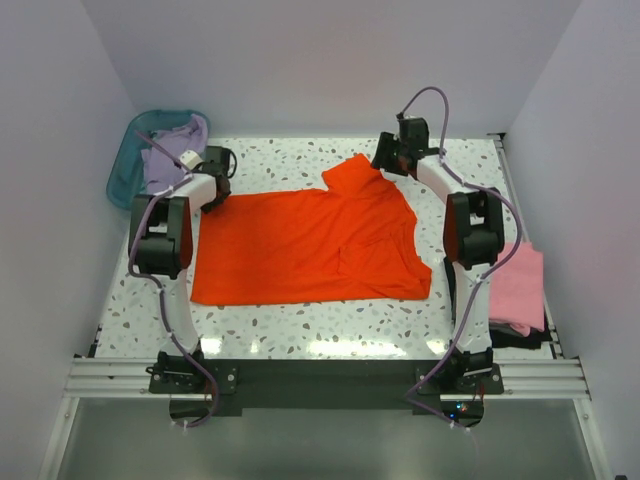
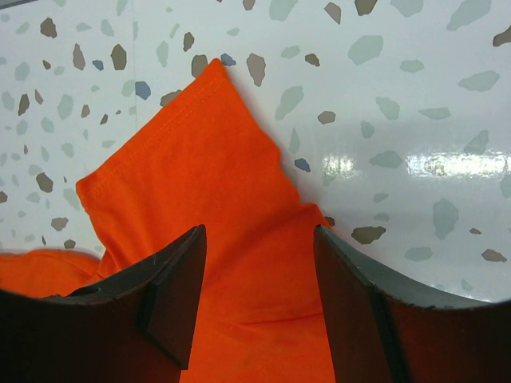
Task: Fold and stack the t-shirts
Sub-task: Fold the tshirt
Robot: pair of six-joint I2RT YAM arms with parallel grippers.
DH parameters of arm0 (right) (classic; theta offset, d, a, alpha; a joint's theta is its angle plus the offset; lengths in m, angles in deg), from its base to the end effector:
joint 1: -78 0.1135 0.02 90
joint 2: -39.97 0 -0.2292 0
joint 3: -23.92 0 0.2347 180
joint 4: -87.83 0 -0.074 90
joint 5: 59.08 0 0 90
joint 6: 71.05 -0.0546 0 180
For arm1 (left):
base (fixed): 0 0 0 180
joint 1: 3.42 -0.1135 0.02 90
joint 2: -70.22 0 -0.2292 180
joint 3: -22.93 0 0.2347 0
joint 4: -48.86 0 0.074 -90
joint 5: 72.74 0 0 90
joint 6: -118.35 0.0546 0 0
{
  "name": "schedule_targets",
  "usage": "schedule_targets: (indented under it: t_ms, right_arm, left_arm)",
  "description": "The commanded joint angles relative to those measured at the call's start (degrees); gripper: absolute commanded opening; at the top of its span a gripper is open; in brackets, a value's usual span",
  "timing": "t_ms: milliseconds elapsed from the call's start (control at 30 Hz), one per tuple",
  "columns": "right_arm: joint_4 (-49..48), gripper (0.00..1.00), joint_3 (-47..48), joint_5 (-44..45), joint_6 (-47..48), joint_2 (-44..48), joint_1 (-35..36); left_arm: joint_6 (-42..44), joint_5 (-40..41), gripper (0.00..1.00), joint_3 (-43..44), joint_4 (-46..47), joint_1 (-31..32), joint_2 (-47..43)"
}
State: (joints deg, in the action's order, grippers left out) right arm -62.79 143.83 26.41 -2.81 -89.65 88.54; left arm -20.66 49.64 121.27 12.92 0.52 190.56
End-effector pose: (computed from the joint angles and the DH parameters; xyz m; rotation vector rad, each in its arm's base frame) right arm 0.4880 0.0952 0.1695 0.1803 2.2729 0.3881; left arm 0.4182 0.0005 0.1216 -1.0969 2.1249 0.3141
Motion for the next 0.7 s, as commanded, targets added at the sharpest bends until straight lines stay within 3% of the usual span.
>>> schedule_targets:
  t_ms: [0, 300, 667]
  right_arm:
    - [-1.83, 0.60, 3.09, -0.50, 2.86, -0.37, 0.00]
    - [4.49, 0.60, 6.69, 3.19, 6.46, -2.56, -0.09]
    - [5.65, 0.55, 11.00, 0.74, 5.50, -10.03, -0.09]
  left_arm:
    - [-3.45, 4.62, 0.50, 3.30, -1.28, -0.69, 2.00]
    - [-4.07, 3.48, 0.34, 3.31, -1.90, -0.69, 3.15]
    - [-3.11, 1.54, 0.16, 0.76, 1.09, -0.69, 1.75]
